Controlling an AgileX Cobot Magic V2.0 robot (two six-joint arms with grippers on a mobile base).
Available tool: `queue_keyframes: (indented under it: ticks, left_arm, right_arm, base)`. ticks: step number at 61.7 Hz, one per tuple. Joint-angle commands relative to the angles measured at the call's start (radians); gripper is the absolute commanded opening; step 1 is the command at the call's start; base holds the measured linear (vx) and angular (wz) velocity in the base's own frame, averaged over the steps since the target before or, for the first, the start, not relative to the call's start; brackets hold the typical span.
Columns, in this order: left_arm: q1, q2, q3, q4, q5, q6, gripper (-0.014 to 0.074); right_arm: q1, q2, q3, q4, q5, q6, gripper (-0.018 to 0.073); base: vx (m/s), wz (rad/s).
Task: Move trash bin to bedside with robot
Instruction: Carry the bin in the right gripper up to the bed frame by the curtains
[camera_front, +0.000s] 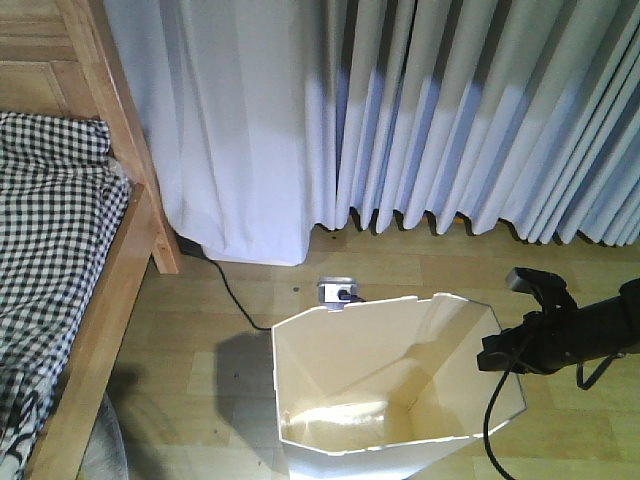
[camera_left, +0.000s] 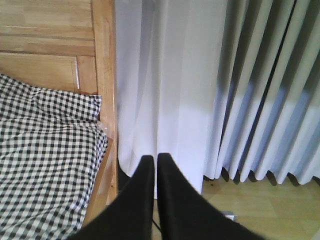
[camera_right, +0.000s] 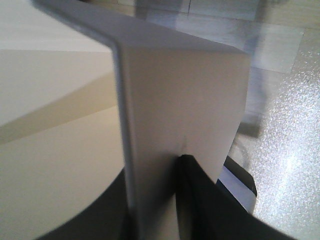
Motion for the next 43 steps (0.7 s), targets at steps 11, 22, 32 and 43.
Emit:
queue_keyframes:
  ticks: [11, 22, 32, 43]
  left_arm:
    - [0.0, -0.014, 0.012, -0.004, -0.069, -0.006, -0.0006]
    - [0.0, -0.014, 0.012, -0.004, -0.069, -0.006, -0.0006]
    - [0.0, -0.014, 0.012, -0.004, -0.069, -0.006, -0.0006]
    - [0.0, -0.014, 0.012, -0.004, -0.069, -0.006, -0.0006]
  right_arm:
    - [-0.002, -0.064, -0.007, 0.039, 0.222, 0.003, -0.0003]
    - [-0.002, -0.064, -0.007, 0.039, 0.222, 0.003, -0.0003]
    - [-0.002, -0.064, -0.007, 0.039, 0.222, 0.003, -0.0003]
    - [-0.002, -0.064, -0.007, 0.039, 0.222, 0.003, -0.0003]
  base:
    - [0.14, -0.03]
    - [0.14, -0.01]
    - [0.13, 0.0]
    - [0.09, 0.0]
